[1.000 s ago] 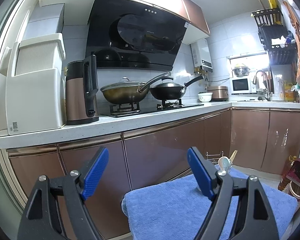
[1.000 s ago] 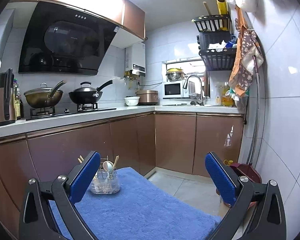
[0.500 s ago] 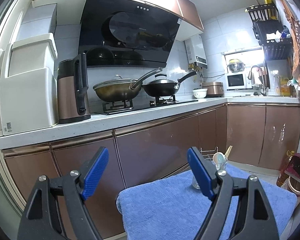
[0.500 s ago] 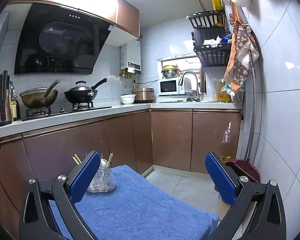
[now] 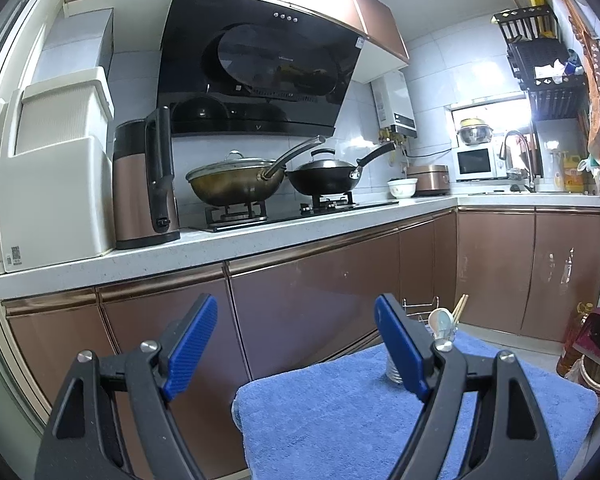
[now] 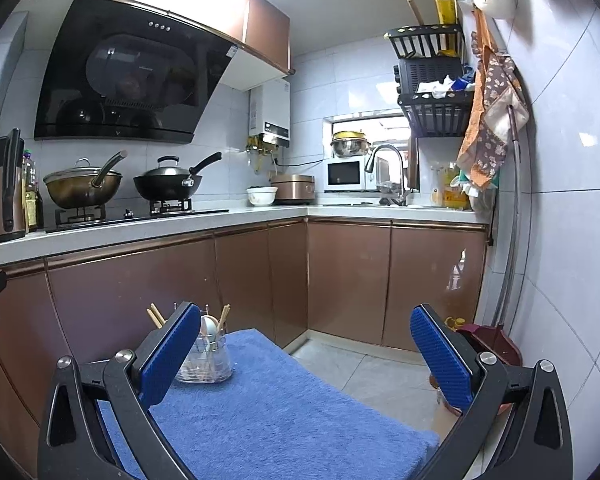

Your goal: Organize utensils

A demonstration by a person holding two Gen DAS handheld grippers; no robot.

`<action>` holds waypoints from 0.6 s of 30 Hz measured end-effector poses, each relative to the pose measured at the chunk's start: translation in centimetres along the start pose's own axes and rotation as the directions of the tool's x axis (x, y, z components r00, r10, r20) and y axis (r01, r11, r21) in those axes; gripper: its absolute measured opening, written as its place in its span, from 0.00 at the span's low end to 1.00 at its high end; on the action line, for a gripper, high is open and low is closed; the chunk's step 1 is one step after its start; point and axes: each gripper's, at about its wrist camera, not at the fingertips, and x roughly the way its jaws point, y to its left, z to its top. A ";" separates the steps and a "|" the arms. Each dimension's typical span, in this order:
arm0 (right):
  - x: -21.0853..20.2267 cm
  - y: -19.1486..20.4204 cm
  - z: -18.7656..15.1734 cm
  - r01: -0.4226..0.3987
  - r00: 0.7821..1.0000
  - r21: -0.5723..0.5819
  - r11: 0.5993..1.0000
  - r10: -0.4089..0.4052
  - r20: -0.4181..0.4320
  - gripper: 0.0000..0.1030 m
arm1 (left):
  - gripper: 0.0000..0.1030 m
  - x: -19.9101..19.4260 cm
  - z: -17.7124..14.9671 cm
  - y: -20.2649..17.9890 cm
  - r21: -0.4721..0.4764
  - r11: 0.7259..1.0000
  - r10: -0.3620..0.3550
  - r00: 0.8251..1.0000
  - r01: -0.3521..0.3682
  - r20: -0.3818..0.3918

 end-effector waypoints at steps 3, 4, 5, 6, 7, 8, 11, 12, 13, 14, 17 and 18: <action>0.8 0.5 -0.3 -0.003 1.000 -0.016 1.000 0.002 -0.016 1.00 | 0.78 0.4 -0.2 -0.1 0.003 1.000 0.004 1.000 -0.004 -0.003; 1.1 0.6 -0.4 -0.004 1.000 -0.019 1.000 0.004 -0.024 1.00 | 0.78 0.5 -0.1 -0.1 0.001 1.000 0.005 1.000 -0.005 -0.004; 1.4 0.7 -0.4 -0.008 0.999 -0.021 1.000 0.007 -0.032 1.00 | 0.78 0.6 -0.1 -0.1 -0.002 1.000 0.006 1.000 -0.006 -0.004; 1.7 0.8 -0.5 -0.011 0.999 -0.022 1.000 0.010 -0.036 1.00 | 0.78 0.7 -0.1 -0.1 -0.004 1.000 0.008 1.000 -0.008 -0.004; 2.0 1.0 -0.6 -0.010 0.999 -0.025 1.000 0.009 -0.038 1.00 | 0.78 0.9 -0.1 0.0 -0.007 1.000 0.011 1.000 -0.011 -0.004; 2.2 1.1 -0.6 -0.008 0.999 -0.031 0.999 0.007 -0.041 1.00 | 0.78 1.1 0.0 0.1 -0.009 1.000 0.012 1.000 -0.012 -0.005; 2.8 1.5 -0.6 -0.010 0.999 -0.037 0.999 0.008 -0.045 1.00 | 0.78 1.6 0.0 0.3 -0.020 1.000 0.008 1.000 -0.009 -0.013; 3.0 1.6 -0.6 -0.012 0.999 -0.038 0.999 0.010 -0.048 1.00 | 0.78 1.8 -0.1 0.3 -0.023 1.000 0.005 1.000 -0.006 -0.016; 3.2 1.8 -0.6 -0.012 0.999 -0.041 0.999 0.010 -0.051 1.00 | 0.78 2.0 -0.1 0.4 -0.024 1.000 0.005 1.000 -0.005 -0.017; 3.4 1.9 -0.6 -0.012 0.999 -0.045 0.999 0.010 -0.053 1.00 | 0.78 2.1 -0.1 0.4 -0.025 1.000 0.006 1.000 -0.006 -0.017; 3.8 2.5 -0.6 -0.012 0.999 -0.057 0.998 0.009 -0.053 1.00 | 0.78 2.5 -0.2 0.6 -0.035 0.999 0.002 1.000 -0.003 -0.024; 4.0 2.6 -0.5 -0.013 0.998 -0.064 0.998 0.010 -0.056 1.00 | 0.78 2.6 -0.2 0.7 -0.040 0.999 0.002 1.000 -0.003 -0.027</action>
